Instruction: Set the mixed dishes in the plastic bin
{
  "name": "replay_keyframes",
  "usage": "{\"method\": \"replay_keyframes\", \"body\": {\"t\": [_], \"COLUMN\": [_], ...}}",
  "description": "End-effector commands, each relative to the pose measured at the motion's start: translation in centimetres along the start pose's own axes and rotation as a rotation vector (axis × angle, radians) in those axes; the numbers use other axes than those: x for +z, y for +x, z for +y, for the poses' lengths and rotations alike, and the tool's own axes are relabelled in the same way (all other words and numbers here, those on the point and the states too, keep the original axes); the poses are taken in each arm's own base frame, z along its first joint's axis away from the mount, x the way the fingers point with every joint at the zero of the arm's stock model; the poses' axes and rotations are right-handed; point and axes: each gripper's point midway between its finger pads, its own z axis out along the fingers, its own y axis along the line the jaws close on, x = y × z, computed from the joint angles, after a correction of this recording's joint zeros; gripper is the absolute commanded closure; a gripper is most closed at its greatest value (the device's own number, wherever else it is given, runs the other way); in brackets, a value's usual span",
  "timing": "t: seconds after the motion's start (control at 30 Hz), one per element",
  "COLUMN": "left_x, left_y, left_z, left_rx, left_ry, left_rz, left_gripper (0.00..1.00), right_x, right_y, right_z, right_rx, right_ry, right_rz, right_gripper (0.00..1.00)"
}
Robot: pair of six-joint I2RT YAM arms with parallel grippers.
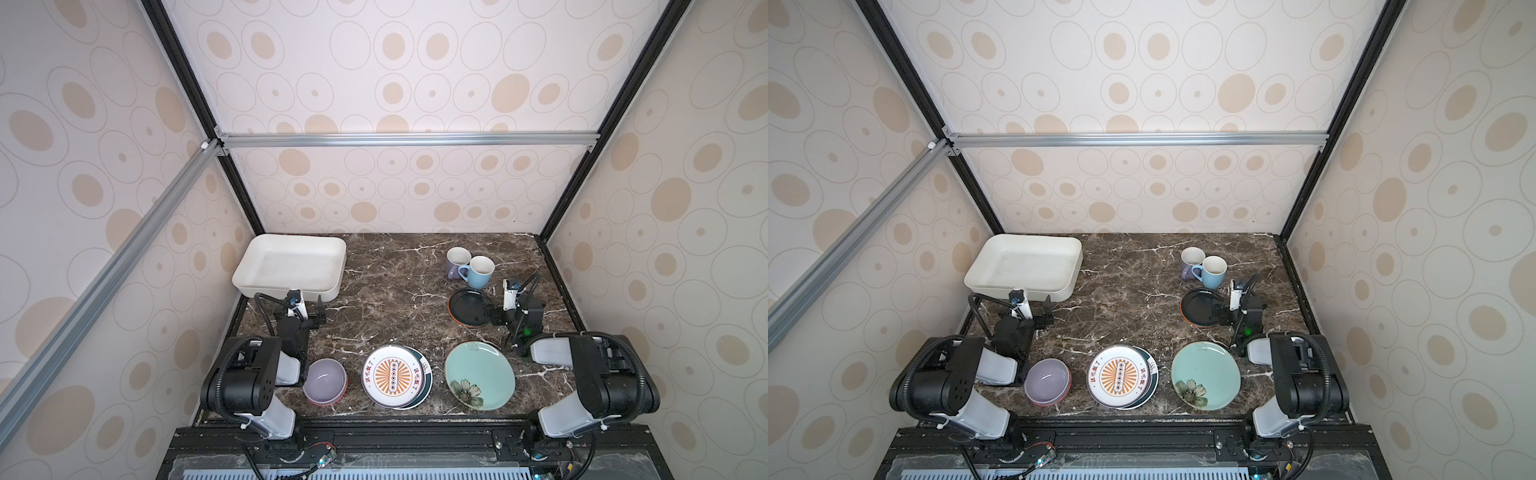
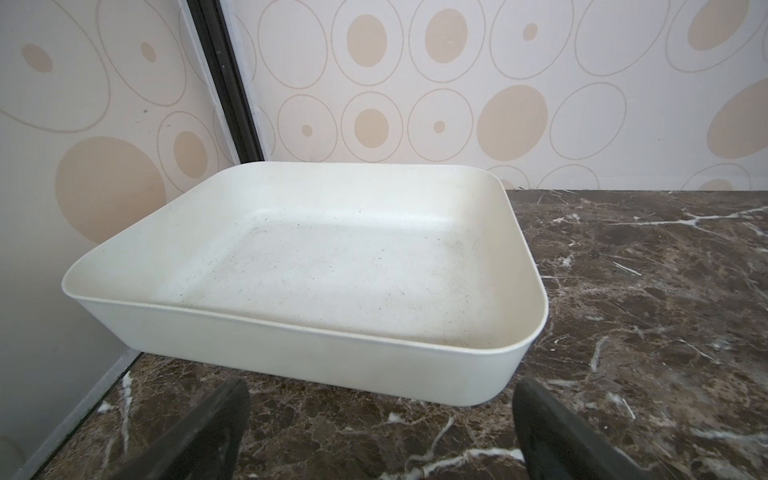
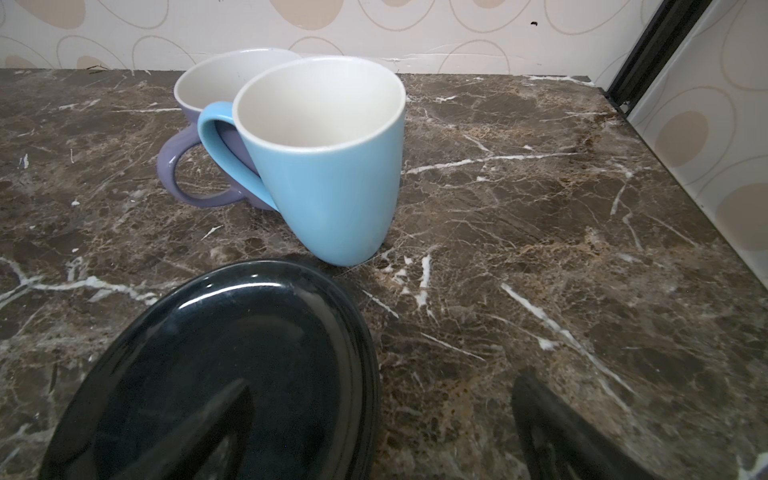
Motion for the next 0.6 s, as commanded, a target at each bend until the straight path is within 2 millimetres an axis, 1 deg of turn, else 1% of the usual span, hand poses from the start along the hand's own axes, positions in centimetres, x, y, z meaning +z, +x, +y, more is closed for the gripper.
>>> {"method": "replay_keyframes", "body": {"t": [0.0,0.03,0.1,0.13,0.17,0.2,0.23,0.27,0.33,0.37,0.43,0.53,0.57], "left_x": [1.0,1.0,0.2,-0.4,-0.8,-1.0,-0.9,-0.7,0.0,0.4,1.4,3.0,3.6], "left_y": [-2.3,-3.1,-4.8,-6.1,-6.9,-7.4,-8.0,-8.3,-9.2,-9.9,-11.1,-13.0,-13.8], "left_z": [-0.7,-0.8,-0.8,-0.5,0.0,0.5,1.0,1.3,1.8,2.2,3.5,4.5,4.5], "left_rx": [0.036,0.04,0.048,0.047,0.047,0.052,0.055,0.058,0.057,0.043,-0.025,-0.092,-0.093], "left_ry": [0.035,0.041,0.05,0.035,0.01,-0.017,-0.045,-0.061,-0.085,-0.102,-0.138,-0.147,-0.147], "left_rz": [-0.004,-0.005,-0.039,-0.068,-0.078,-0.073,-0.053,-0.029,0.023,0.033,0.053,0.055,0.055], "left_gripper": [0.01,0.01,0.01,0.01,0.01,0.01,0.01,0.01,0.01,0.01,0.01,0.01,0.01], "right_x": [-0.7,-1.0,-1.9,-2.4,-3.0,-3.5,-4.2,-4.8,-6.2,-6.7,-7.3,-7.4,-7.3], "right_y": [-1.5,-1.9,-2.5,-2.9,-3.6,-4.1,-5.0,-5.9,-8.3,-9.4,-11.7,-14.9,-15.8], "right_z": [1.2,1.6,2.2,2.2,2.3,2.4,2.5,2.3,1.6,1.6,2.5,4.5,5.0], "right_rx": [-0.051,-0.06,-0.077,-0.087,-0.094,-0.091,-0.077,-0.052,0.027,0.045,0.017,-0.092,-0.108], "right_ry": [-0.064,-0.077,-0.089,-0.075,-0.063,-0.053,-0.037,-0.011,0.064,0.082,0.076,0.096,0.096], "right_rz": [-0.025,-0.014,0.021,0.036,0.039,0.04,0.04,0.056,0.099,0.125,0.184,0.215,0.237], "right_gripper": [0.0,0.0,0.0,0.0,0.0,0.0,0.0,0.0,0.0,0.0,0.0,0.0,0.0]}}
